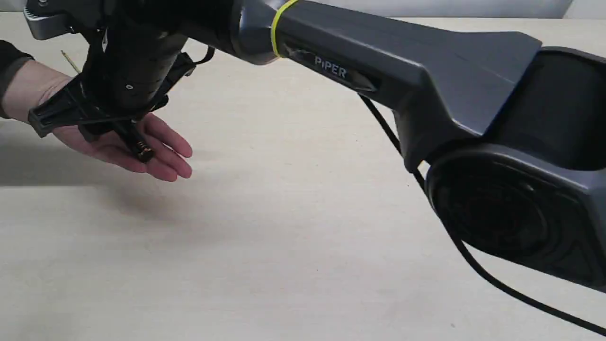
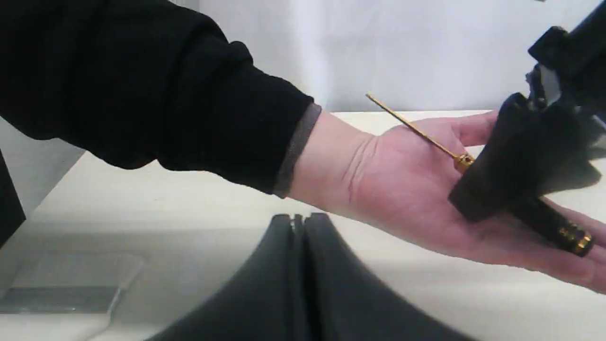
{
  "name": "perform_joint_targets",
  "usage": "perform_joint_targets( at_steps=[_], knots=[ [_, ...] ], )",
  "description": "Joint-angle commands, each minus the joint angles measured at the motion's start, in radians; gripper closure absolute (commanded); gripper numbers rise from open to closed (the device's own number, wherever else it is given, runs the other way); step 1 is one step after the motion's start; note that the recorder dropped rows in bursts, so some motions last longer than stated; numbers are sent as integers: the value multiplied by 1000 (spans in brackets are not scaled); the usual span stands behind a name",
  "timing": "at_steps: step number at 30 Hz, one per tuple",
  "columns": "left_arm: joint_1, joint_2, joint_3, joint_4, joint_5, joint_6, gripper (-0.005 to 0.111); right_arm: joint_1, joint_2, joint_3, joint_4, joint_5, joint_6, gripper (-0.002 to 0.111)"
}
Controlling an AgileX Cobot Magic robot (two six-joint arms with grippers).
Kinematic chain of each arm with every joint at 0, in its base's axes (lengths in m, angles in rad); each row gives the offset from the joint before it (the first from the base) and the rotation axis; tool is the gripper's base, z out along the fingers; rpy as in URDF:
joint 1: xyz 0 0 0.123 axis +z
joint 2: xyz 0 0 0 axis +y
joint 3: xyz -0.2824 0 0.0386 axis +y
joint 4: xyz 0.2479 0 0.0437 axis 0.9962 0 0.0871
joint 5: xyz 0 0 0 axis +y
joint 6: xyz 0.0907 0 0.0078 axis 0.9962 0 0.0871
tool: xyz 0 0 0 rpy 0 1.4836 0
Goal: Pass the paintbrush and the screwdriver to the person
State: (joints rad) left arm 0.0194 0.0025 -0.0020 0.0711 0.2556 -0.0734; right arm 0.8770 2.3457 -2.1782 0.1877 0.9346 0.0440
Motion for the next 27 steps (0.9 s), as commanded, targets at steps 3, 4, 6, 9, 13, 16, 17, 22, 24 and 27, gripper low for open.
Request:
perform_joint_targets(
  at_steps=[3, 4, 6, 9, 13, 16, 17, 22, 24, 27],
  knots=[
    [-8, -2, 2, -3, -8, -2, 107, -2, -72, -105, -96, 155, 24, 77],
    [-8, -2, 2, -3, -8, -2, 107, -2, -92, -124, -141, 202, 50, 86],
    [-8, -2, 2, -3, -8, -2, 107, -2, -138, -149, -237, 286, 93, 103],
    [-8, -2, 2, -3, -8, -2, 107, -2, -211, -153, -366, 286, 113, 104],
    [-8, -2, 2, -3, -8, -2, 107, -2, -319, -71, -415, 286, 99, 104],
    [-8, -2, 2, -3, -8, -2, 107, -2, -408, 38, -470, 286, 101, 104],
    [-8, -2, 2, -3, -8, -2, 107, -2, -438, 87, -487, 286, 104, 104],
    [-8, -2, 2, -5, -4, -2, 107, -2, -596, 413, -470, 279, 117, 104],
    [-8, -2, 2, -5, -5, -2, 107, -2, -670, 575, -438, 181, 117, 104],
    [-8, -2, 2, -5, -5, -2, 107, -2, -781, 824, -380, -28, 119, 104]
  ],
)
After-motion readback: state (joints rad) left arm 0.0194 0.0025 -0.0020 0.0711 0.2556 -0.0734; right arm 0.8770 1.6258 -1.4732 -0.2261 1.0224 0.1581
